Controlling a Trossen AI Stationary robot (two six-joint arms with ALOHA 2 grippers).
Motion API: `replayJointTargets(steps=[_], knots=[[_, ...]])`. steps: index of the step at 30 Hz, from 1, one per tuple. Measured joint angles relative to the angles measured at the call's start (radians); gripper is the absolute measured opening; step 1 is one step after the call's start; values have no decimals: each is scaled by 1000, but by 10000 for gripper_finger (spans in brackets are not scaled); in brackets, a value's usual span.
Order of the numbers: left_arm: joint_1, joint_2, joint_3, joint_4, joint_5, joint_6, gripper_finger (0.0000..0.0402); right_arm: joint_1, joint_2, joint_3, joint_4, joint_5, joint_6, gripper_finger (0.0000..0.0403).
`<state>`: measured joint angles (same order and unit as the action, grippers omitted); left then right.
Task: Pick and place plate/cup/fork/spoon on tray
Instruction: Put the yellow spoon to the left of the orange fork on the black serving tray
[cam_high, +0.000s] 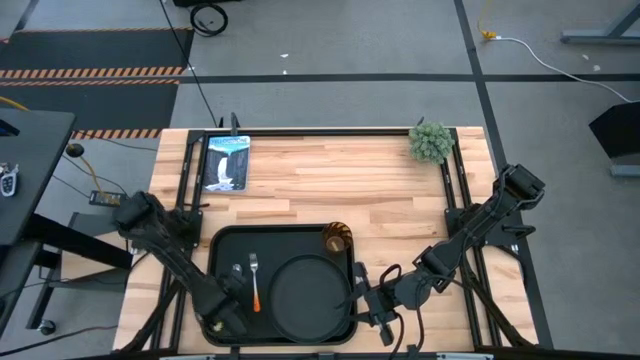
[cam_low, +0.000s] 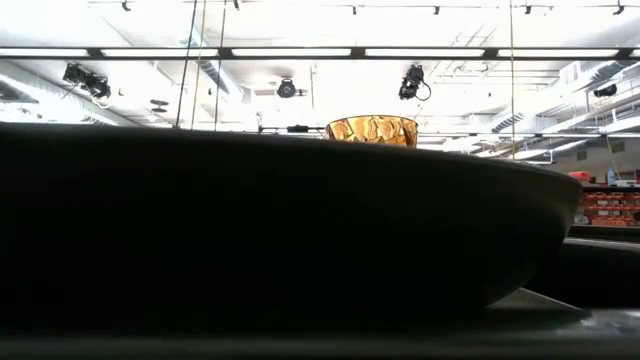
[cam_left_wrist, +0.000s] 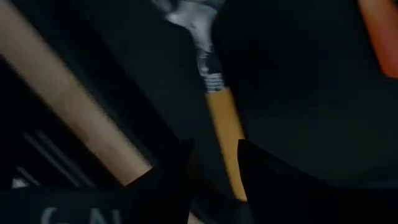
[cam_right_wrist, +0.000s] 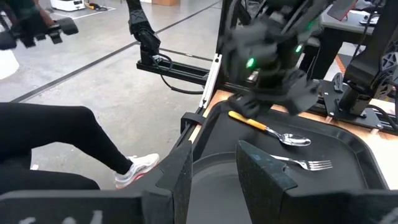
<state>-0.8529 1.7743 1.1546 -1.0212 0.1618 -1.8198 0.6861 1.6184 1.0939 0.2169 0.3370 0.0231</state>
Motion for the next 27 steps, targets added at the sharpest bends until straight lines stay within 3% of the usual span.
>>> replayJointTargets(steps=[8,15,22,27], knots=[[-92,-272,-176,115,-291,-245,124,0,0,0,-1,0,0,130],[-113,-295,-348,440,-250,-350,122,0,0,0,-7,0,0,130],[-52,-289,-348,446,-191,-342,182,0,0,0,-6,0,0,130],[-11,-230,-320,403,-123,-284,189,0,0,0,-7,0,0,130]])
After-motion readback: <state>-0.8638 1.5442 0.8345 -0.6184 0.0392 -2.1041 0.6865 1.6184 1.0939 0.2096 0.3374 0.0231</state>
